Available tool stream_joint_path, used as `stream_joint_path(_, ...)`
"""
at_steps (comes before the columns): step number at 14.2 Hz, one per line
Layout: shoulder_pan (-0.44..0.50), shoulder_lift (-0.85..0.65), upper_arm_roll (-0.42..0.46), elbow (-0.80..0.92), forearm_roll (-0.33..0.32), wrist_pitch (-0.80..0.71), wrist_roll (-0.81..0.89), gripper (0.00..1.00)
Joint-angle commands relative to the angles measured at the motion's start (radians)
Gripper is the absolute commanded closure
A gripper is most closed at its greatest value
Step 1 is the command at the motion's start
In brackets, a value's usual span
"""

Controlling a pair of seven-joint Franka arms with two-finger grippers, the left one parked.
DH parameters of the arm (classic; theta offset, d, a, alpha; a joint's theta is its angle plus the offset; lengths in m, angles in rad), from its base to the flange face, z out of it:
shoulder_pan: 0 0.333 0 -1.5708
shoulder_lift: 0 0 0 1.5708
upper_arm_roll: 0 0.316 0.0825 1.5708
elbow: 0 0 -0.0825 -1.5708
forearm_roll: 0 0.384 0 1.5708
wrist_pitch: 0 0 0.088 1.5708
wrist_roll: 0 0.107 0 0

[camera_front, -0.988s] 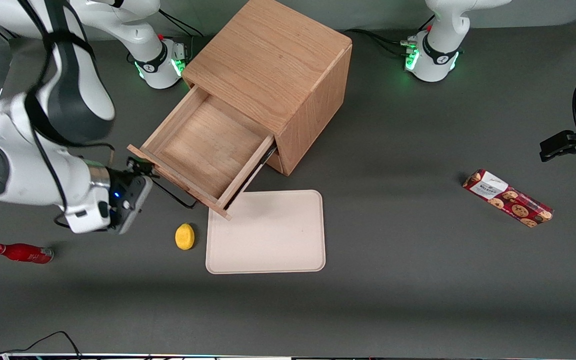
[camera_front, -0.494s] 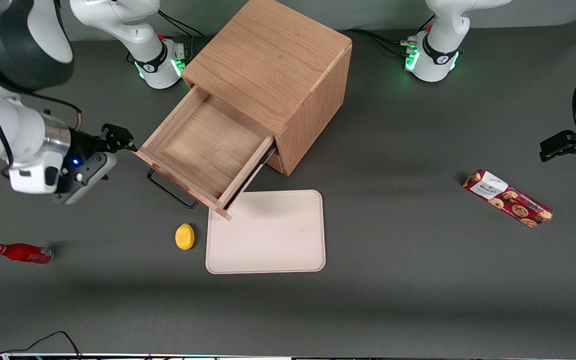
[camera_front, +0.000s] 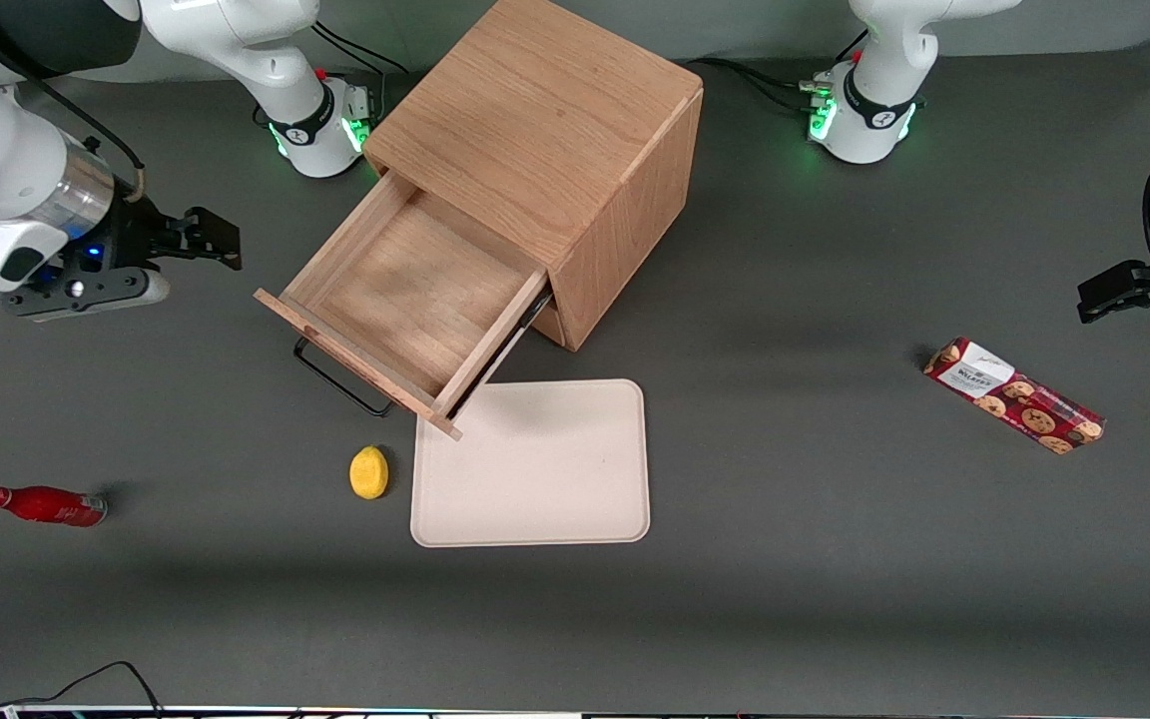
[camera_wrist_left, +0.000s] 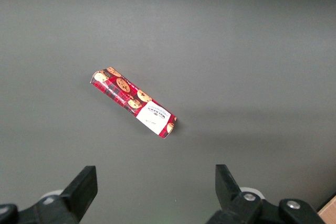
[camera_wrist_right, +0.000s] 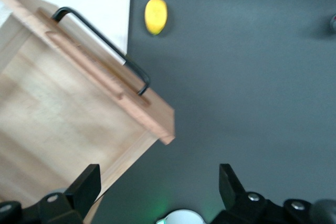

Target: Open upper drawer

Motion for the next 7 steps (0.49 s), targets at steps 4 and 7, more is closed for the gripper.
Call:
stream_joint_path(4,-0.161,-0.136,-0.018,-0.226,-0.020,0.151,-0.162,0.00)
stream_joint_path(7,-0.165,-0.130,-0.041,-0.207,-0.021,0.147,-0.184,0.00)
